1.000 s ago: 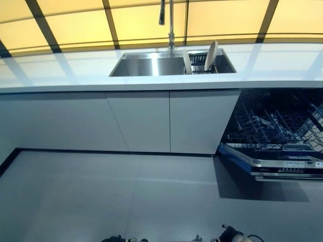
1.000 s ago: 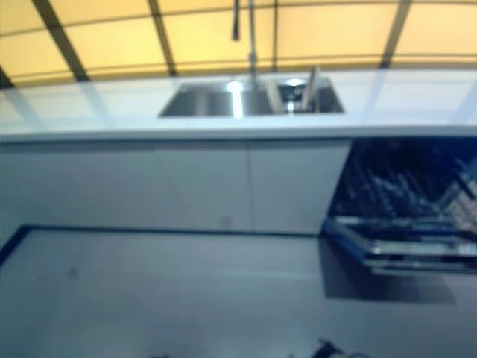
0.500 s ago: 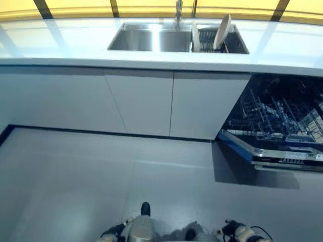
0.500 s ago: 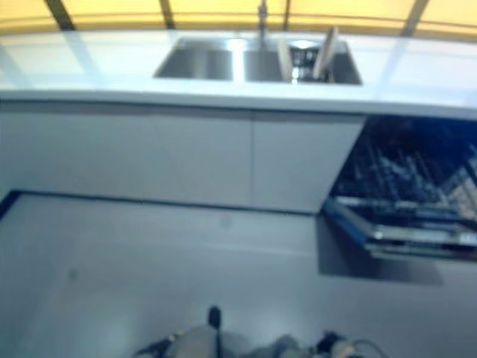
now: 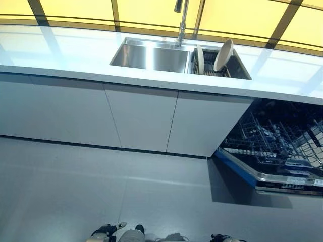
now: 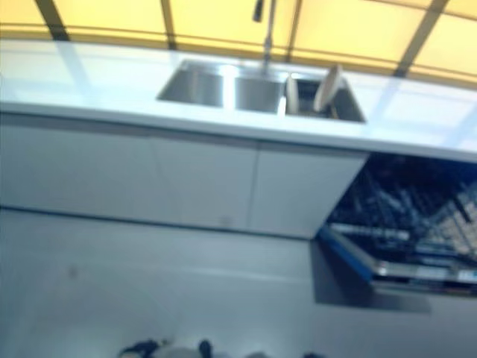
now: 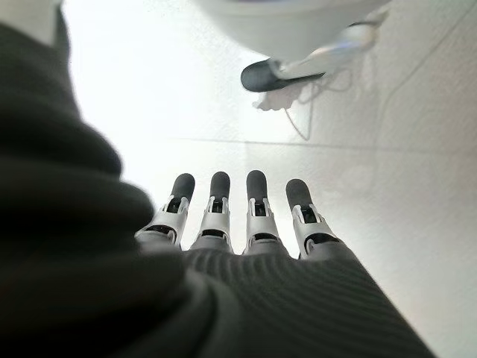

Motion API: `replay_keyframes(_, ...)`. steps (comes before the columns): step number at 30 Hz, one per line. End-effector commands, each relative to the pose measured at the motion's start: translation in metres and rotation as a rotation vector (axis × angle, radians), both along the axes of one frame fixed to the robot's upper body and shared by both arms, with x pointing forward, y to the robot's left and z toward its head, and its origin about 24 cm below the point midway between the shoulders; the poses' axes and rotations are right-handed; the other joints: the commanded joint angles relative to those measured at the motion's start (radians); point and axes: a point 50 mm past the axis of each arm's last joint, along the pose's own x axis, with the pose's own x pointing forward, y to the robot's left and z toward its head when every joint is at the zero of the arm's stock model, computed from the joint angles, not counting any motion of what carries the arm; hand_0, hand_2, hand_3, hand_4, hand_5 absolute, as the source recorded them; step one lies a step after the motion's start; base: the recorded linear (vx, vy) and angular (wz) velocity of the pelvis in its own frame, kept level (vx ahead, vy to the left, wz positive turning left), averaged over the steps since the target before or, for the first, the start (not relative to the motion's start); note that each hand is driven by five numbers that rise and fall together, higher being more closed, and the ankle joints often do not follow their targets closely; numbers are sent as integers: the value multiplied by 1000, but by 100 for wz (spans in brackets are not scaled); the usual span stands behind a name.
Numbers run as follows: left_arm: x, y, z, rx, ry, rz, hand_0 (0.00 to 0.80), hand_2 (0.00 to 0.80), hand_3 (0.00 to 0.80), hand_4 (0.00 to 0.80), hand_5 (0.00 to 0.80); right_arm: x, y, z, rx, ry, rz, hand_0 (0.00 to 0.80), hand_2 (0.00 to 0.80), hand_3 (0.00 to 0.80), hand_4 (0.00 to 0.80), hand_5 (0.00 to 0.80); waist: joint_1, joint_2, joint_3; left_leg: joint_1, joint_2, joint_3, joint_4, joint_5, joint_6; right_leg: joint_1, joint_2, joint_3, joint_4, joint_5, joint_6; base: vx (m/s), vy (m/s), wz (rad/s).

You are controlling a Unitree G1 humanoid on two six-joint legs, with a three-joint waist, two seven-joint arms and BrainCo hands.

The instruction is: Take plates into dishwasher

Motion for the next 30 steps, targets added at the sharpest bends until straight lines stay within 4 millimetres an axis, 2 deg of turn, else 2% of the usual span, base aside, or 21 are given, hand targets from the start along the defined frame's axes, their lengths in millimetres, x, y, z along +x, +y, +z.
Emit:
replay_keyframes(1,5,2,1,30,29,-46,0,0,0,0,0,10,-28,8,-108,-81,-92,0,0,0,0,0,-52,52,4,-53,-1,-80,11,72,2,-97,58,-4,-138,223,1,285,-14,51)
replay_keyframes(2,4,2,1,29,29,-47,0,0,0,0,0,10,-28,8,-109,-82,-93,0,0,0,0,0,-59,51,10,-39,-4,-84,8,69,0,-98,55,-12,-153,222,1,458,-107,47)
replay_keyframes(3,4,4,2,24,31,-57,0,0,0,0,0,11,-33,10,-122,-101,-101,0,0,0,0,0,-92,46,22,29,-17,-111,-7,32,-8,-202,48,-19,-278,288,12,364,-144,10)
replay_keyframes(4,4,4,2,19,33,-63,0,0,0,0,0,11,-35,10,-127,-107,-108,0,0,0,0,0,-110,42,33,59,-27,-132,-10,8,-9,-228,44,-13,-332,327,25,552,-228,25)
replay_keyframes(5,3,5,2,12,33,-68,0,0,0,0,0,11,-37,11,-137,-122,-119,0,0,0,0,0,-137,27,40,94,-44,-159,-3,-36,-12,-288,28,5,-452,412,51,464,-189,49)
replay_keyframes(7,3,6,2,2,36,-73,0,0,0,0,0,15,-41,13,-156,-147,-122,0,0,0,0,0,-162,34,60,134,-36,-191,36,-97,-7,-328,31,8,-520,420,52,469,-185,74)
replay_keyframes(8,0,6,1,-3,36,-70,0,0,0,0,0,17,-42,14,-162,-152,-119,0,0,0,0,0,-166,29,66,150,-39,-207,80,-142,-2,-333,24,13,-505,418,43,310,-129,62)
replay_keyframes(9,-1,6,1,-4,37,-70,0,0,0,0,0,17,-42,14,-163,-153,-117,0,0,0,0,0,-166,29,68,152,-38,-209,90,-153,-1,-331,23,12,-500,418,42,353,-228,51)
replay_keyframes(10,-6,6,0,-13,42,-65,0,0,0,0,0,22,-41,15,-173,-182,-104,0,0,0,0,0,-164,10,72,159,-33,-204,171,-220,2,-318,-3,-3,-471,396,38,347,-270,49)
replay_keyframes(11,-10,5,-2,-11,46,-64,0,0,0,0,0,26,-40,17,-176,-205,-52,0,0,0,0,0,-166,0,72,161,-26,-197,218,-254,-3,-319,-19,-4,-451,400,42,407,-317,51)
replay_keyframes(13,-17,2,-4,-27,57,-21,0,0,0,0,0,36,-34,19,-162,-225,56,0,0,0,0,0,-175,-4,69,209,12,-191,225,-295,-13,-364,-22,17,-326,397,51,251,-194,48)
replay_keyframes(16,-24,-2,-6,-47,85,-49,0,0,0,0,0,56,-25,25,-24,-295,96,0,0,0,0,0,-161,-13,71,218,37,-179,185,-251,-33,-317,-19,0,-335,386,50,191,-157,40)
replay_keyframes(20,-19,7,-3,-14,89,-55,0,0,0,0,0,81,-18,35,-4,-386,147,0,0,0,0,0,-147,2,67,208,38,-189,95,-199,-47,-318,-4,-15,-363,378,51,98,-82,-9)
replay_keyframes(24,-16,4,-3,-21,97,-106,0,0,0,0,0,86,-12,36,12,-382,171,0,0,0,0,0,-142,24,67,225,48,-186,23,-168,-52,-331,-1,-50,-342,363,54,116,-37,-6)
replay_keyframes(27,-13,0,-4,-12,102,-158,0,0,0,0,0,93,4,38,116,-377,237,0,0,0,0,0,-141,37,66,240,57,-199,-7,-157,-62,-336,2,-64,-318,341,48,137,-58,-9)
replay_keyframes(30,-6,5,0,-5,93,-106,0,0,0,0,0,116,34,56,321,-374,416,0,0,0,0,0,-147,31,54,266,81,-188,32,-186,-87,-349,-7,-93,-266,307,30,118,-82,1)
